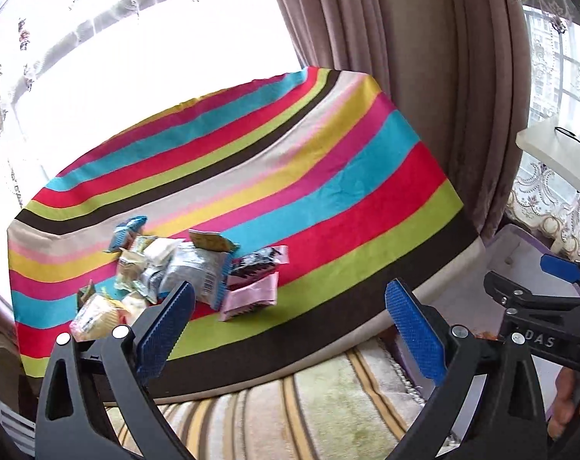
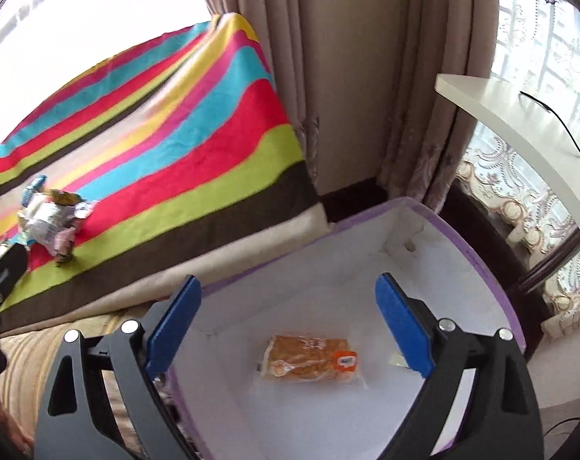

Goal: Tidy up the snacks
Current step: 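Move both open tools back to the snack pile on the table, then grasp the green snack packet with the left tool while the right tool grasps the pink candy bar, then lift both held snacks and carry them over the white box, then open the left tool to drop the green packet while the right tool releases the pink bar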

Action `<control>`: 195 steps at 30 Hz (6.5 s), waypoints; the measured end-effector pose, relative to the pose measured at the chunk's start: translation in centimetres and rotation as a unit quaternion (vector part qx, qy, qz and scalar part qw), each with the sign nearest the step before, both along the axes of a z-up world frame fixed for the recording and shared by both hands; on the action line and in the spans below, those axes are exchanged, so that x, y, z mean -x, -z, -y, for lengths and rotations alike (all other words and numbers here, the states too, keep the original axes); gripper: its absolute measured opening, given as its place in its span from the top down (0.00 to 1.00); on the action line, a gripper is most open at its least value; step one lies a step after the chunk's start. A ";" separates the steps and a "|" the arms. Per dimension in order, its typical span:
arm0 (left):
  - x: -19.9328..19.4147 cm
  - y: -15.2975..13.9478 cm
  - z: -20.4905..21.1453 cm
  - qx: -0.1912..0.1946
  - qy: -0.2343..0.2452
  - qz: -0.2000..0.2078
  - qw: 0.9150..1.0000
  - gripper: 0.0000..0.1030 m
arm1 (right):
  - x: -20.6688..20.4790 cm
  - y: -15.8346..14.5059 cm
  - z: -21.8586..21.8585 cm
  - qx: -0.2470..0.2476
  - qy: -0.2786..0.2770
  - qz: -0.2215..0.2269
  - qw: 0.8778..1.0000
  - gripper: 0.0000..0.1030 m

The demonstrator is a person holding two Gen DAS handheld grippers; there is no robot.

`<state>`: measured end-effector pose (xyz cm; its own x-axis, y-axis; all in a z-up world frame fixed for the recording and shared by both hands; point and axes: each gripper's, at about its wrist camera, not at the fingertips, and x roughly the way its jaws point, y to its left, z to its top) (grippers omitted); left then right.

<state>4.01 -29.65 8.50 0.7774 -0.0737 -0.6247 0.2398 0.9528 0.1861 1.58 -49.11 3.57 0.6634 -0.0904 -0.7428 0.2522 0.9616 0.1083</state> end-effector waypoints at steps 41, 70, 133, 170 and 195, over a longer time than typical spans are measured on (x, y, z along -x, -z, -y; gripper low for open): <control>-10.9 5.3 -37.0 0.246 -0.257 -0.062 0.933 0.10 | -12.2 2.7 -19.4 -0.080 -0.131 -0.057 0.986 0.11; -16.5 9.1 -36.6 0.200 -0.246 -0.139 0.938 0.65 | -13.5 4.5 -20.4 -0.116 -0.162 -0.074 0.977 0.72; 3.7 3.2 -16.7 0.212 -0.054 -0.104 0.970 0.67 | -3.0 0.9 -15.5 -0.137 -0.174 -0.012 0.975 0.80; 2.1 7.3 8.0 0.121 0.210 -0.265 0.933 0.67 | 2.4 6.8 3.1 -0.097 0.014 -0.061 0.993 0.80; -0.1 4.1 0.5 0.139 0.066 -0.167 0.974 0.34 | 0.5 2.2 -1.3 -0.093 -0.022 -0.032 0.995 0.28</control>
